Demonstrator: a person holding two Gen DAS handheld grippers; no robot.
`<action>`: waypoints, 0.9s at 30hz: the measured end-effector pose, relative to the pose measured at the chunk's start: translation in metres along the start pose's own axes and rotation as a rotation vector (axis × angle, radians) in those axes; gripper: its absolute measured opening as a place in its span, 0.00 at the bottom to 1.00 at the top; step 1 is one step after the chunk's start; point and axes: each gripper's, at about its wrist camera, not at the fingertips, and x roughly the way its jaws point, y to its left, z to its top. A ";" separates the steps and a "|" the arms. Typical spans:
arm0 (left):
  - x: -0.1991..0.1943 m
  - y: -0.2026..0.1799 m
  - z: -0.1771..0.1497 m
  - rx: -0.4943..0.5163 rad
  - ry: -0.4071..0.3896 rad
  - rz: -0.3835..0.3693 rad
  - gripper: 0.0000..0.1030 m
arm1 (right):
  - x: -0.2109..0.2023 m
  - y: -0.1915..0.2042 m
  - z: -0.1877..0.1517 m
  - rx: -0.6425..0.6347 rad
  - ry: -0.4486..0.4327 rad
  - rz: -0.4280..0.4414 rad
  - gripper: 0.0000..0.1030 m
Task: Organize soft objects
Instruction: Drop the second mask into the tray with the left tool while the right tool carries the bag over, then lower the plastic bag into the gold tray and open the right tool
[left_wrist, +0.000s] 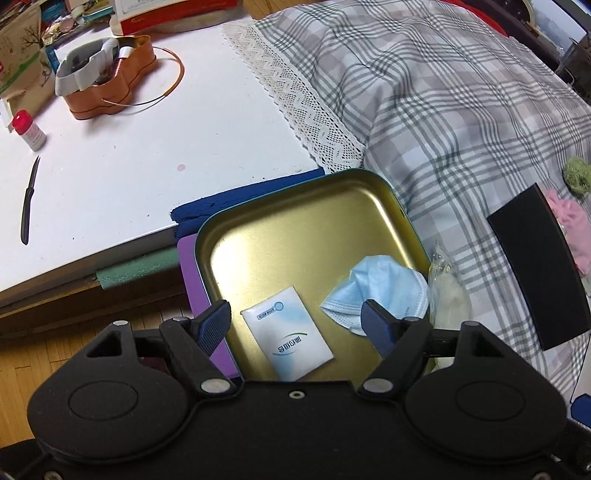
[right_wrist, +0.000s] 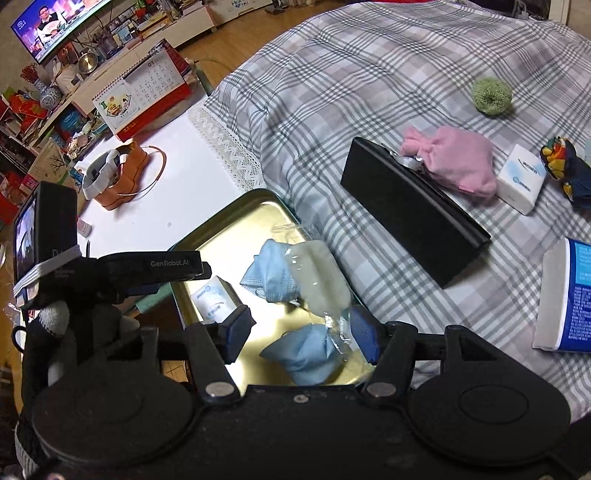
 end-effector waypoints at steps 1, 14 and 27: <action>0.000 -0.001 -0.001 0.002 -0.002 0.000 0.71 | 0.000 -0.001 -0.001 0.000 0.003 0.001 0.57; -0.005 -0.016 -0.022 0.059 -0.044 0.045 0.71 | 0.006 -0.011 -0.015 -0.002 0.035 -0.036 0.58; -0.005 -0.020 -0.043 0.058 -0.042 0.034 0.71 | 0.022 -0.018 -0.042 -0.005 0.084 -0.040 0.58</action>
